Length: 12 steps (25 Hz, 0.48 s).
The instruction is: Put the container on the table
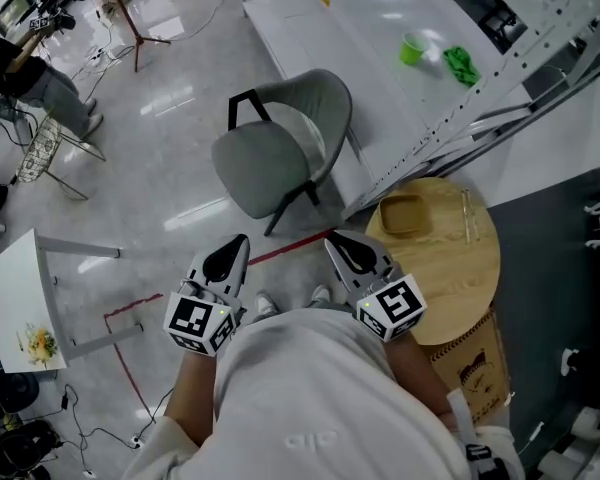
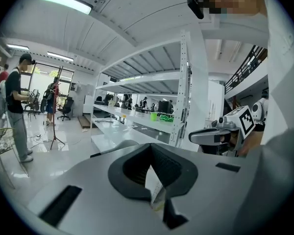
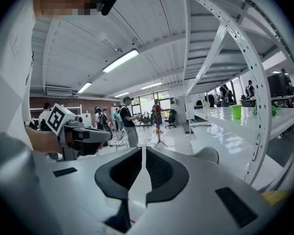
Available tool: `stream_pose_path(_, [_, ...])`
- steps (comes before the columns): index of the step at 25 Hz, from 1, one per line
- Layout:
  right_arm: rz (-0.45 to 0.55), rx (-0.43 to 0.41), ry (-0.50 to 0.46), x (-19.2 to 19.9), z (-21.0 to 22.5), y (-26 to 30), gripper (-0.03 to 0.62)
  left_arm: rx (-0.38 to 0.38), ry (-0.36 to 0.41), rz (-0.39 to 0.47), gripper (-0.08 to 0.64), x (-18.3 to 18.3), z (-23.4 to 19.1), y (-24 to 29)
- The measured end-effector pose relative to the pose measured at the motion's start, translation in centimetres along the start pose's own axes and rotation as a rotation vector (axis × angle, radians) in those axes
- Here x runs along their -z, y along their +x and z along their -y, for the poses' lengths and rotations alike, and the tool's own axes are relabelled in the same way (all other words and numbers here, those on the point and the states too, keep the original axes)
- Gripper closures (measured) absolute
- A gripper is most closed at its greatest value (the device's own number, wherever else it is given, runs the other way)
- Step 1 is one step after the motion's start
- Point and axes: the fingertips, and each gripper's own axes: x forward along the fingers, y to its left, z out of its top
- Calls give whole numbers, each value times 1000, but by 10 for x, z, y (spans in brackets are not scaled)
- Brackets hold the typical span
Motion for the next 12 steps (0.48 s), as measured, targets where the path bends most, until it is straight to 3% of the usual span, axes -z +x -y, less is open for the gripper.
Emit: stream_pose_path(12, [48,-23,-49,-21,-7,-4,541,26,38,68,545,-17,8,-3])
